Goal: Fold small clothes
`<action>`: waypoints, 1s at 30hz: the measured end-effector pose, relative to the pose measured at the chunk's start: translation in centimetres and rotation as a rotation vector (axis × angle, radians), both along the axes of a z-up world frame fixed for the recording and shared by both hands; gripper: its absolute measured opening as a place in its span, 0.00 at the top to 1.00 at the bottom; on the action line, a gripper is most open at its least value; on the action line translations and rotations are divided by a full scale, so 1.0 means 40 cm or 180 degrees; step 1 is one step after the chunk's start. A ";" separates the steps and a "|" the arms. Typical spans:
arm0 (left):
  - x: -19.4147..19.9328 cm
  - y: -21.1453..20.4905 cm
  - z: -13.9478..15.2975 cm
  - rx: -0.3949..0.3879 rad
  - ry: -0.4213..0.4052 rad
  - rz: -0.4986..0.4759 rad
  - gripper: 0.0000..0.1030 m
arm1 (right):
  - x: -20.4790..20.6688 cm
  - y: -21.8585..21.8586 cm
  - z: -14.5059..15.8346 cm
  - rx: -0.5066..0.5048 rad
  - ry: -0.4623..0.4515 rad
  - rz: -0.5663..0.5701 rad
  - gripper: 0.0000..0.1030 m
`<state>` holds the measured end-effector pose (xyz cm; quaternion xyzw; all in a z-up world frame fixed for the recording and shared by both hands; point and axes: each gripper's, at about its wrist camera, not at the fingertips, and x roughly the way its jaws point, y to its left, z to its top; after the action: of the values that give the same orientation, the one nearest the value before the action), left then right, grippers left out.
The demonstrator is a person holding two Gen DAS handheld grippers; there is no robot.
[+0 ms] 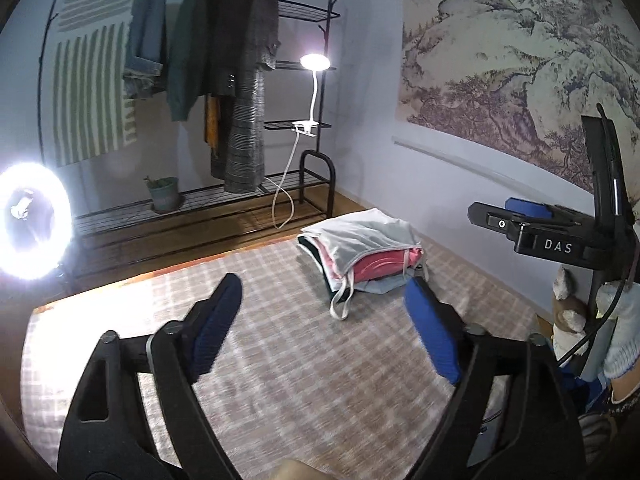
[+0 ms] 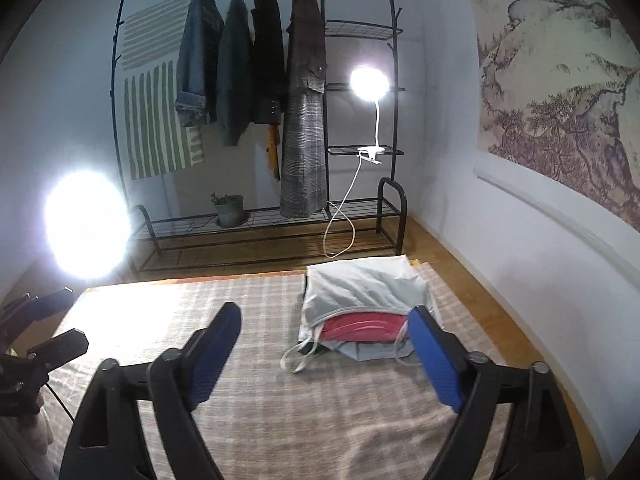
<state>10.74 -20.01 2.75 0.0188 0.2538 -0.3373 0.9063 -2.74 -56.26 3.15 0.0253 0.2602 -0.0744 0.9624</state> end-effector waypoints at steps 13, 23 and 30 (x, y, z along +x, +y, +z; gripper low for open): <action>-0.046 0.081 -0.049 0.0171 -0.0241 0.0256 0.00 | -0.043 0.121 -0.071 0.0023 -0.0173 -0.0201 0.00; -0.024 0.077 -0.118 0.0214 -0.0089 0.0367 0.00 | -0.031 0.105 -0.129 0.0092 -0.0276 -0.0332 0.00; -0.024 0.077 -0.130 0.0237 -0.0069 0.0383 0.00 | -0.005 0.106 -0.141 0.0136 -0.0255 -0.0329 0.00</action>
<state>9.76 -16.94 -2.44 0.0408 0.2570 -0.2723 0.9264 -2.94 -52.00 -2.49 0.0622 0.2214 -0.1173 0.9661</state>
